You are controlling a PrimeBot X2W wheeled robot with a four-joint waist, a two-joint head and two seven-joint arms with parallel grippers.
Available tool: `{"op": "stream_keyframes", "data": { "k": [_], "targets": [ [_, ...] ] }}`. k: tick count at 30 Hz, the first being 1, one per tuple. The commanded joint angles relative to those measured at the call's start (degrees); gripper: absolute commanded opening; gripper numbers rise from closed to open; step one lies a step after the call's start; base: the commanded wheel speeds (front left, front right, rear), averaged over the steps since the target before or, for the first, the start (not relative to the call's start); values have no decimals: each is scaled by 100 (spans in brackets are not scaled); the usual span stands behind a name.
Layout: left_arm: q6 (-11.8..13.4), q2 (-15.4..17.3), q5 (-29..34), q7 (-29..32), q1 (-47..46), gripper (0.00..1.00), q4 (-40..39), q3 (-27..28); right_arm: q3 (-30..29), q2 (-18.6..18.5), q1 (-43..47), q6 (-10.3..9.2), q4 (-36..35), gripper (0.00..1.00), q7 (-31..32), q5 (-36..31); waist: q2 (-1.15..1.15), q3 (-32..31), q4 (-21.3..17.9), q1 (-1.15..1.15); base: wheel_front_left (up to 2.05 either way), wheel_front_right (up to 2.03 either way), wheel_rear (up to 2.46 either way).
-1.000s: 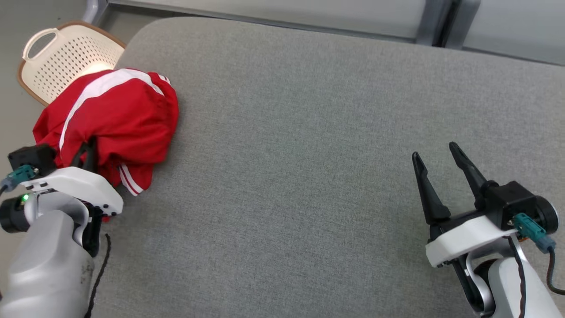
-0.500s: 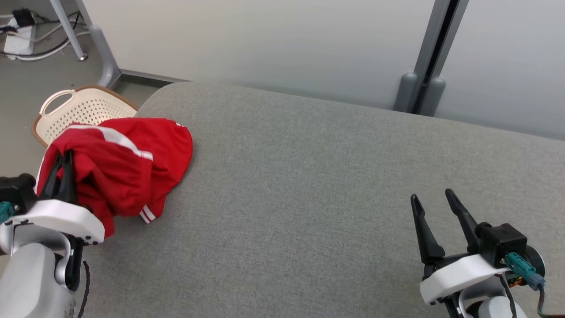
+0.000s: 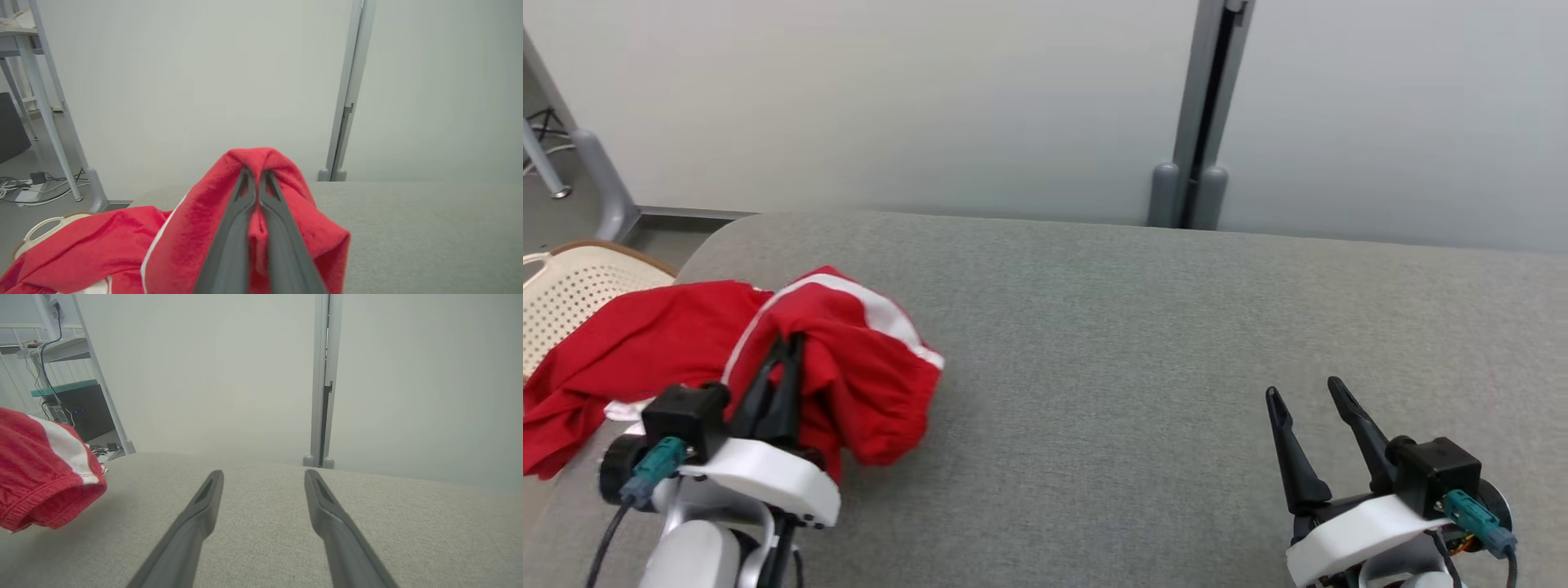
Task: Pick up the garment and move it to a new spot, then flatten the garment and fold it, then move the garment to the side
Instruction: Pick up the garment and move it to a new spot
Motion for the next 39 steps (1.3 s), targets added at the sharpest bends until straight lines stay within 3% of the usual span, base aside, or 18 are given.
{"op": "stream_keyframes", "data": {
  "k": [1, 10, 17, 22, 27, 29, 30, 39],
  "targets": [
    [-53, -101, 45, 112, 42, 0, -189, -165, 18, -12, -23, -2, -39, 100, 32, 42, 0, 70, -353, 0, 0, 0, 0],
    [-360, -641, 128, 268, -354, 0, -165, -1225, 39, -2, -309, -2, -180, 100, 84, 31, 0, 648, -1631, 0, 0, 0, 0],
    [-453, -850, 205, 224, -817, 0, 230, -1888, -85, 2, -484, -2, -207, 100, 12, 71, 0, 1133, -2305, 0, 0, 0, 0],
    [-504, -881, 214, 247, -1078, 0, 821, -2310, -73, 6, -559, -1, -143, 100, -108, 157, 0, 1391, -2561, 0, 0, 0, 0],
    [-532, -846, 173, 108, -1224, 1, 1204, -2566, -83, 6, -599, -1, -48, 100, -202, 218, 0, 1451, -2521, 0, 0, 0, 0],
    [-535, -835, 177, 32, -1235, 74, 1289, -2623, -79, 6, -622, -1, -18, 100, -218, 216, 0, 1440, -2431, 0, 0, 0, 0],
    [-536, -839, 182, -38, -1255, 100, 1301, -2634, -69, 6, -639, -1, -6, 100, -229, 216, 0, 1421, -2379, 0, 0, 0, 0],
    [-222, -738, -12, -633, -996, 100, 796, -2223, -86, 3, -605, -2, 59, 100, -193, 88, 0, 1049, -1790, 0, 0, 0, 0]
  ]
}}
